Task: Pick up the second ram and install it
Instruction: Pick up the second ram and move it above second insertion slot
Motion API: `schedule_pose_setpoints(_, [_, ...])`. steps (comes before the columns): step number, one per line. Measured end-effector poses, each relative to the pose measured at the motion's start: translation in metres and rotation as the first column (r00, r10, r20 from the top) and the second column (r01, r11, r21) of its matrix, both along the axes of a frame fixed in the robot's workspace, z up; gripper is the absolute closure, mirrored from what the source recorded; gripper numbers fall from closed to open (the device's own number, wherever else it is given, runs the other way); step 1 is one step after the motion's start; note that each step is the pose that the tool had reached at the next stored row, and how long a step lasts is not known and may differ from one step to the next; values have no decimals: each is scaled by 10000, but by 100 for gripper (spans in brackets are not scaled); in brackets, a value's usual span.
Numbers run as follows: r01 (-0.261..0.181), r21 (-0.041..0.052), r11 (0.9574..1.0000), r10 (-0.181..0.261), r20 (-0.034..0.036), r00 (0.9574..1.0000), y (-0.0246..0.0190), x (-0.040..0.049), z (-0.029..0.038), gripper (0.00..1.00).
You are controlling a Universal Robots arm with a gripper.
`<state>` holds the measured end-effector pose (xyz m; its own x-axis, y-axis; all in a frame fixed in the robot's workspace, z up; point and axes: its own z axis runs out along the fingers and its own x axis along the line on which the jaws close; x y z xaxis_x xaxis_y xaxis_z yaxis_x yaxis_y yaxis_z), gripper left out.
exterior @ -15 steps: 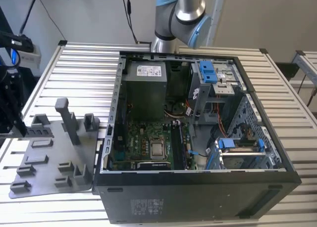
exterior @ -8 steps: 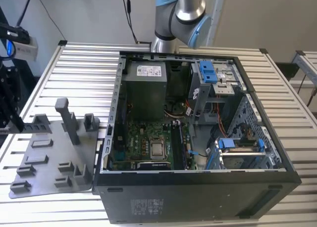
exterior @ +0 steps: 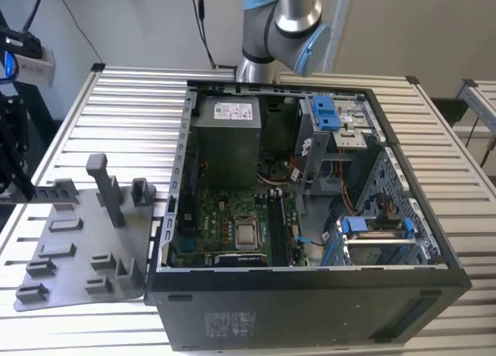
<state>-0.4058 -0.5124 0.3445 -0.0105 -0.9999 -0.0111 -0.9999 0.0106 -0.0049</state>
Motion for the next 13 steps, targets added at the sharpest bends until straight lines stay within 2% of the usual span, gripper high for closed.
schedule_pose_setpoints(5, [0,5,10000,0,0,10000,0,0,130,86])
schedule_pose_setpoints(13, [0,11,10000,0,0,10000,0,0,388,86])
